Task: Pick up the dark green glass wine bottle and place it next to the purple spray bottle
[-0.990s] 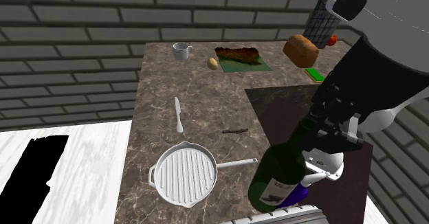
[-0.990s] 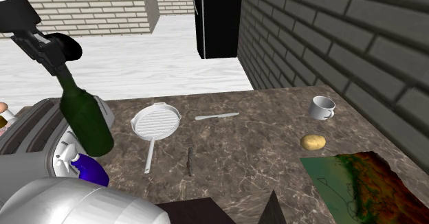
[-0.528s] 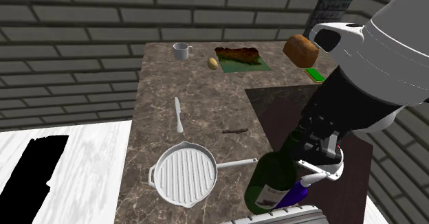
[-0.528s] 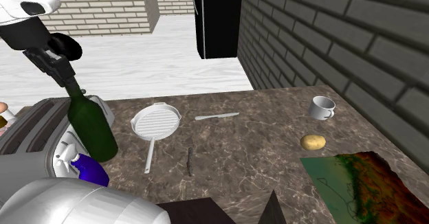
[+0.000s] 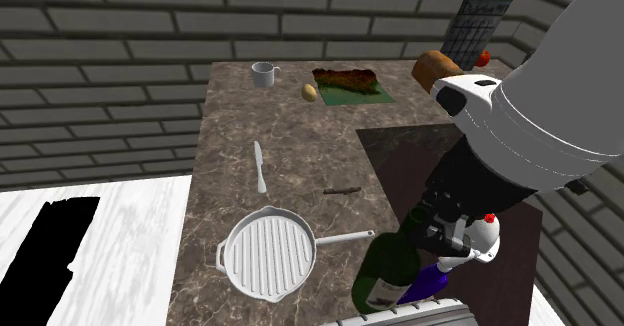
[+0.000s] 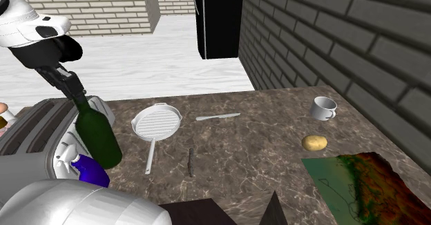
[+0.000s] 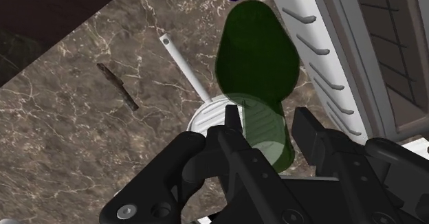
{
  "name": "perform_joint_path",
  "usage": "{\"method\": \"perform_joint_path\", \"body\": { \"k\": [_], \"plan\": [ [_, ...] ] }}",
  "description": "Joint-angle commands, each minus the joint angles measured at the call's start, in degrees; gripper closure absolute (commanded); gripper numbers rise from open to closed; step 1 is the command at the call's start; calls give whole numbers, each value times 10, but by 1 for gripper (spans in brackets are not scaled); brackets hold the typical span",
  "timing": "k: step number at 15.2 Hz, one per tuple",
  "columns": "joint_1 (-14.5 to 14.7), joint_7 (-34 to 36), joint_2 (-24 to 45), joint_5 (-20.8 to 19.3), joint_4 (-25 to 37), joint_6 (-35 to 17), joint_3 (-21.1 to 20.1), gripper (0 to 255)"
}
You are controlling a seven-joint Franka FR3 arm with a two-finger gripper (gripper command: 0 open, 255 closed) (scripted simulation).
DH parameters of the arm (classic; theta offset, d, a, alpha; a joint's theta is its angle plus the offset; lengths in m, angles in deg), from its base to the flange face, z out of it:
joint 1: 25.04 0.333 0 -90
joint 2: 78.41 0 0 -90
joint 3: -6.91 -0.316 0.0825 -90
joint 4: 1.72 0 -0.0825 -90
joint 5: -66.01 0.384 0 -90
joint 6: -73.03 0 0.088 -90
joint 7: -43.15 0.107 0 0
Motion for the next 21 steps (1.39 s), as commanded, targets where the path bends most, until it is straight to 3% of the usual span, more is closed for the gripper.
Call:
{"method": "perform_joint_path", "body": {
  "k": [1, 6, 13, 14, 19, 21],
  "plan": [
    [2, 0, -1, 6, -15, -15, -6, 255],
    [6, 0, 3, 20, -48, -52, -24, 255],
    [6, 0, 3, 19, -48, -53, -24, 255],
    [6, 0, 2, 19, -48, -52, -24, 0],
    [6, 0, 3, 19, -48, -53, -24, 0],
    [5, 3, -3, 7, -16, -14, -8, 0]
  ]
}}
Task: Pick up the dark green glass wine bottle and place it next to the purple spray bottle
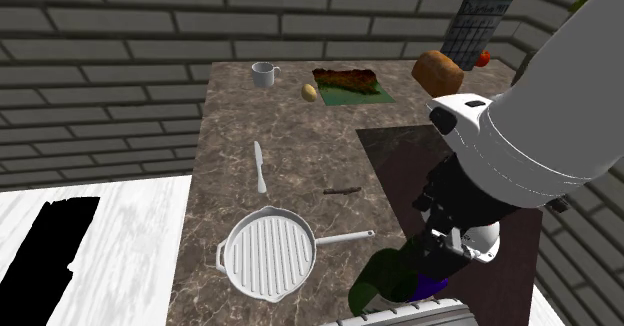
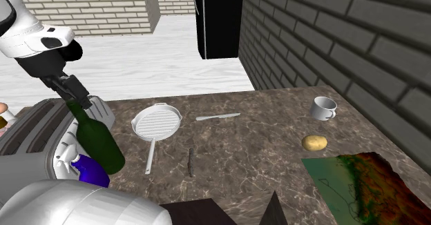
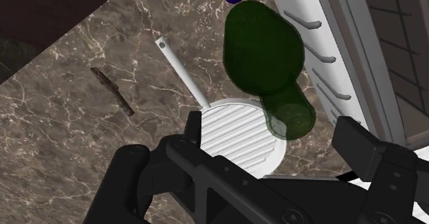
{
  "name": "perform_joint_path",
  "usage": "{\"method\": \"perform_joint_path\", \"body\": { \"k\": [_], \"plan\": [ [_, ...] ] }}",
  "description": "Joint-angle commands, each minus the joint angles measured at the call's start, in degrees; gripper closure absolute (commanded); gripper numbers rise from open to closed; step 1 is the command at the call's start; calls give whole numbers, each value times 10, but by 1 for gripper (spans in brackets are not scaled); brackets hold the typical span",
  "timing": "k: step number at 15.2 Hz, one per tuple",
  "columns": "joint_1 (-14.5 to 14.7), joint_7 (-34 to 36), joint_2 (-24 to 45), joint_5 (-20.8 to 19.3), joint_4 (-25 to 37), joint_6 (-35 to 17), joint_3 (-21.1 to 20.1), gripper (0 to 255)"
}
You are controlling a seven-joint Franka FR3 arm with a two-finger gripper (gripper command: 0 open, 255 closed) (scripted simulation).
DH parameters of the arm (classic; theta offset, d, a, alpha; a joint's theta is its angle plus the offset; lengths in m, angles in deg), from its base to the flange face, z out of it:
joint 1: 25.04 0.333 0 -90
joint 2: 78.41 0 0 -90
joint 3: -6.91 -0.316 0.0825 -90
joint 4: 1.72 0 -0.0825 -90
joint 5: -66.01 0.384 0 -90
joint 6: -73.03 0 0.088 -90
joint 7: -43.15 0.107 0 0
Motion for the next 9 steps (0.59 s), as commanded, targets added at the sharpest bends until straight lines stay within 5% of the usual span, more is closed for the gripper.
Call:
{"method": "perform_joint_path", "body": {
  "k": [1, 9],
  "plan": [
    [-2, 2, -4, -11, 30, 35, 15, 0],
    [-3, 3, -4, -15, 44, 49, 20, 0]
  ]
}}
